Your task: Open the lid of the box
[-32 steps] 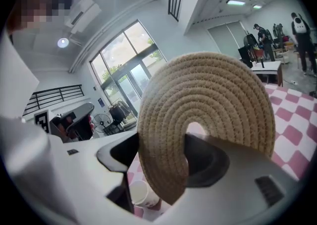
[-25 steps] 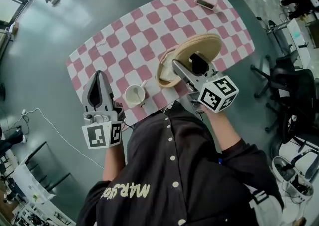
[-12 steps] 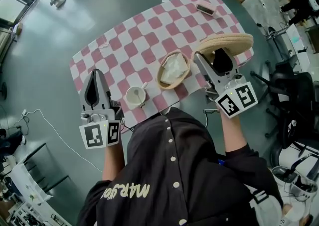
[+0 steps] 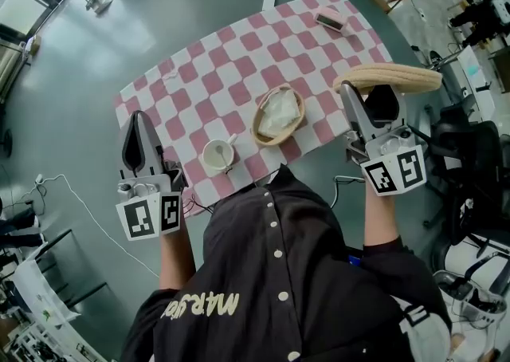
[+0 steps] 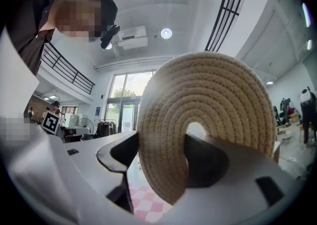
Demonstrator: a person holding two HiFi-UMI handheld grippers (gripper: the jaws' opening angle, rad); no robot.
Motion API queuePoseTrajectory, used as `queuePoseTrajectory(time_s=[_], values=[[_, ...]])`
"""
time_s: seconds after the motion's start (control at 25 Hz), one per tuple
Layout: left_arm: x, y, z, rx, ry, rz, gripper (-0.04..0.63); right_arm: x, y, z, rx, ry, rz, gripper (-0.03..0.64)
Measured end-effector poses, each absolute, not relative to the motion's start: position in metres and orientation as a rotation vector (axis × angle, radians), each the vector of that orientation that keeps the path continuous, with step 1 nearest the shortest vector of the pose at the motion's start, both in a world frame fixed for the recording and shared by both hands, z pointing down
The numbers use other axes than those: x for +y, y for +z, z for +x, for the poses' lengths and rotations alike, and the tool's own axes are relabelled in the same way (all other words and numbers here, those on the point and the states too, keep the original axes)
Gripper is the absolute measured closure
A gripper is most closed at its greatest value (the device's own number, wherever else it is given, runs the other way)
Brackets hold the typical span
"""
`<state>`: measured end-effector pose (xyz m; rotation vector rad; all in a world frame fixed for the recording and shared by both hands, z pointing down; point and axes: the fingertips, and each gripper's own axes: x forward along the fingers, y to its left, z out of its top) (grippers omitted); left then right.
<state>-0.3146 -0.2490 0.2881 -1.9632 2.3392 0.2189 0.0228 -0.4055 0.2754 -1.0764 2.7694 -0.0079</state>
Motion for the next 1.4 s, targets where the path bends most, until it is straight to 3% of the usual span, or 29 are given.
queuePoseTrajectory(time_s=[0.68,1.4], values=[[-0.238,0.29,-0.335,2.392,0.166,-1.883,0.588,-0.418,0.287,0.065,2.733,0.074,-1.234,0.321],[-0.218,0.295,-0.367,2.48,0.141,-1.764,0.588,-0.414,0.296,0.052,2.772,0.066,-1.167,0.321]])
